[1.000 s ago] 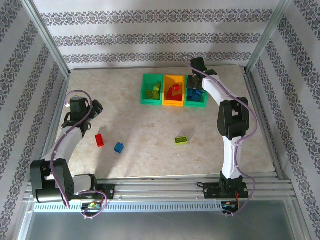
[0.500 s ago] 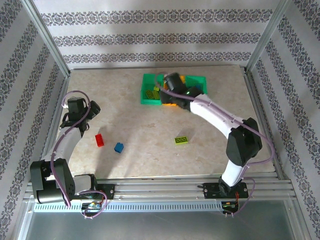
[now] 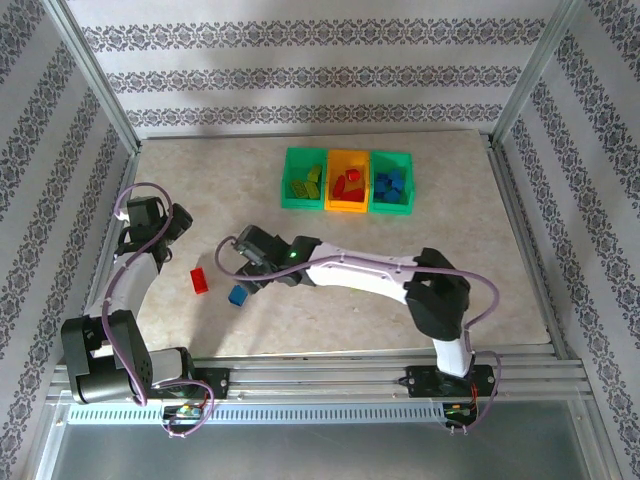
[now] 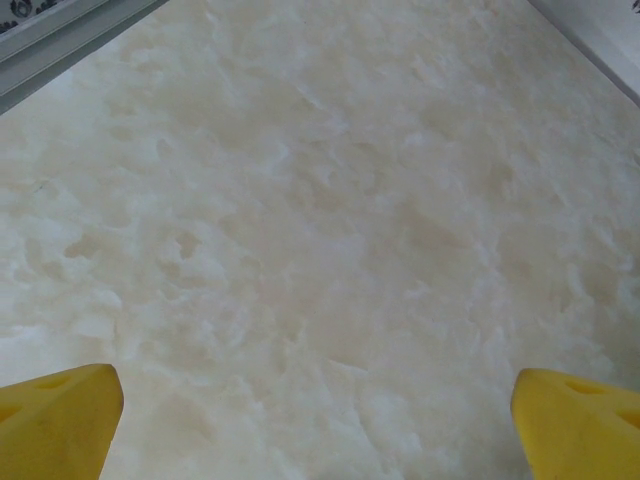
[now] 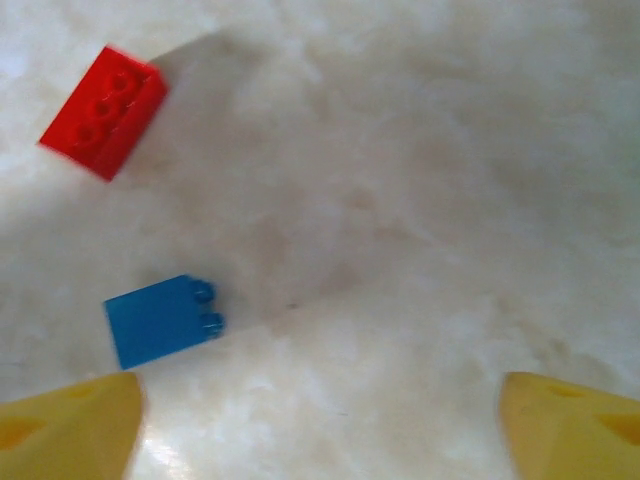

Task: Sort the legos into containers by color
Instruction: Pick up the lego from the bottom-left of the table.

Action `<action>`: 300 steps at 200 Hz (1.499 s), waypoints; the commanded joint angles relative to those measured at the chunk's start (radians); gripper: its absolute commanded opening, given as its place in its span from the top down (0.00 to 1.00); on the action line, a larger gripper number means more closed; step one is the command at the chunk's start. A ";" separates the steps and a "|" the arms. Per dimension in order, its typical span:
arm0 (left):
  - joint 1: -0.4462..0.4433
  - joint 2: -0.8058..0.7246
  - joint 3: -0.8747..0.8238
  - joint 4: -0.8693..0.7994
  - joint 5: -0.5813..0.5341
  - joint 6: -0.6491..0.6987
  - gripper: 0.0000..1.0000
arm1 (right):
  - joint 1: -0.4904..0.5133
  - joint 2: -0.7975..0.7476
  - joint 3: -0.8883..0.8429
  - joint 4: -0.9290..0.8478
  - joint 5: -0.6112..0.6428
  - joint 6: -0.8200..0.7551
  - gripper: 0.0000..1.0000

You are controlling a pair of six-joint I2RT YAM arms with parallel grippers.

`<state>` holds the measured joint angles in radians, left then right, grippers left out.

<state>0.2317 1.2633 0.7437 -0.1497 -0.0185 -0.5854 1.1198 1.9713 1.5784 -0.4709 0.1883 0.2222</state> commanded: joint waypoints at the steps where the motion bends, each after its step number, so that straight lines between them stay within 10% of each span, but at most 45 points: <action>1: 0.015 0.008 -0.003 -0.008 0.011 -0.016 0.00 | 0.035 0.072 0.077 -0.022 -0.059 -0.035 0.02; 82: 0.023 0.011 -0.003 -0.002 0.025 -0.019 0.00 | 0.068 0.320 0.317 -0.132 -0.091 -0.076 0.02; 300: 0.032 0.011 -0.017 0.005 0.030 -0.021 0.00 | 0.021 0.404 0.344 -0.199 -0.088 -0.046 0.59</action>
<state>0.2508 1.2694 0.7330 -0.1490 0.0006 -0.5968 1.1610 2.3806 1.9385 -0.6434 0.0891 0.1585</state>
